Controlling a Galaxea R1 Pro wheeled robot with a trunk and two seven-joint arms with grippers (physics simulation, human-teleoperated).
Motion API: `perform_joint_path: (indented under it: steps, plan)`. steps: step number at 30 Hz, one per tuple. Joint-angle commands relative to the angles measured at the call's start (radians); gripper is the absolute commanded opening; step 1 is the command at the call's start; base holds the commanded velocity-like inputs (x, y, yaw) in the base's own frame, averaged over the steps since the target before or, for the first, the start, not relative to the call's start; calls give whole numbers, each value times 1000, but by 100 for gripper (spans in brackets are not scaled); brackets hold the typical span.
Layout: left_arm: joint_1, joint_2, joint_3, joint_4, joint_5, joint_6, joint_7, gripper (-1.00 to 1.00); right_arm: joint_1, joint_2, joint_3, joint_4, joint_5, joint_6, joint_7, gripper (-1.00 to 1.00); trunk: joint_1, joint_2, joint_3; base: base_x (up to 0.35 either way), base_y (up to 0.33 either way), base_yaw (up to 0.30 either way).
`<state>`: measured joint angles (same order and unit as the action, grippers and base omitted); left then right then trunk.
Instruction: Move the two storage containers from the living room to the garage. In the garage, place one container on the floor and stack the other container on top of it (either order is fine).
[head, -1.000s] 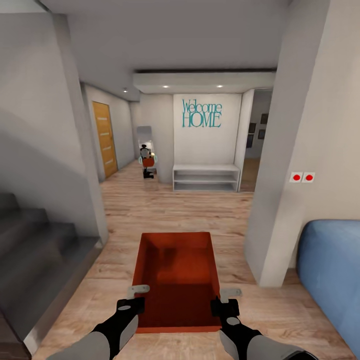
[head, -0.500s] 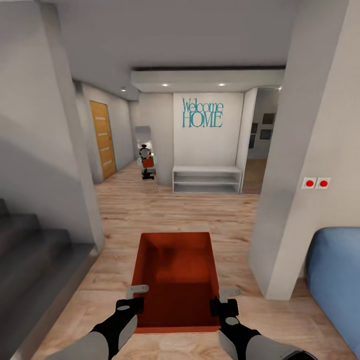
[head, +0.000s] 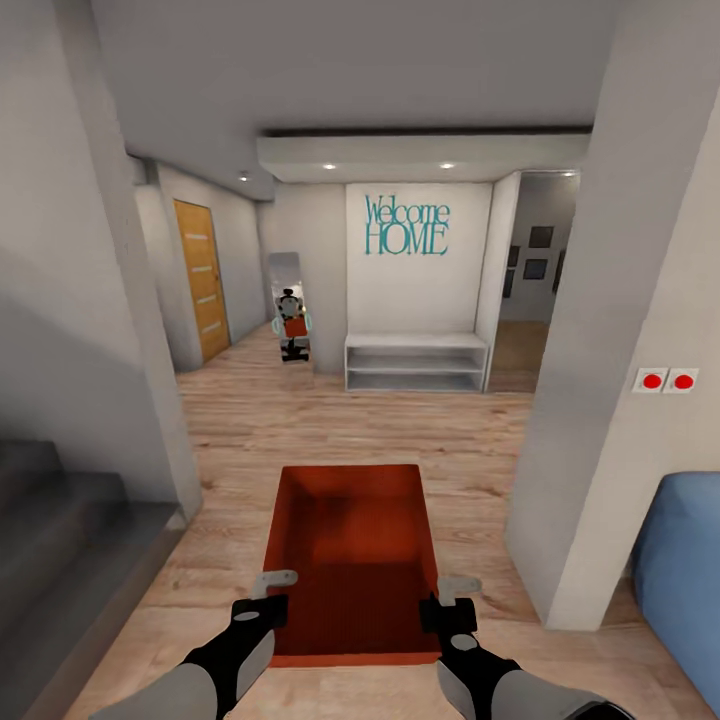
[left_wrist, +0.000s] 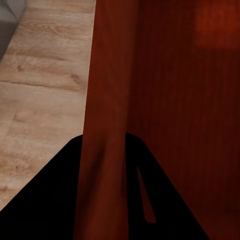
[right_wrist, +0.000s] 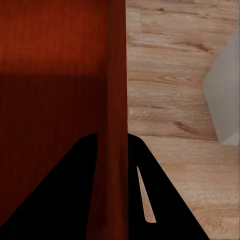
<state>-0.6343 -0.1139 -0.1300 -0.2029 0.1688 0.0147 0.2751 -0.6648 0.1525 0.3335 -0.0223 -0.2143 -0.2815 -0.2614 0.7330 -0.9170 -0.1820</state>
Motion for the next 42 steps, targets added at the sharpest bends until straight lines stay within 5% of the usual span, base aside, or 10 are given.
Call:
perform_joint_path:
  steps: [1, 31, 42]
  plan:
    - [-1, 33, 34, 0, 54, 2, 5, -100, -1, -8, -56, -4, 9, -8, 2, -100, 1, -1, -1, 322, 0, 0]
    - [-1, 34, 32, 8, 51, 2, 10, -100, -1, -12, -57, -4, 9, -8, 9, -100, 1, -1, -1, 322, 0, 1]
    - [-1, 33, 34, -1, 53, 2, 9, -100, -1, -12, -57, -4, 9, -7, 10, -100, 1, -1, -1, 322, 0, 173]
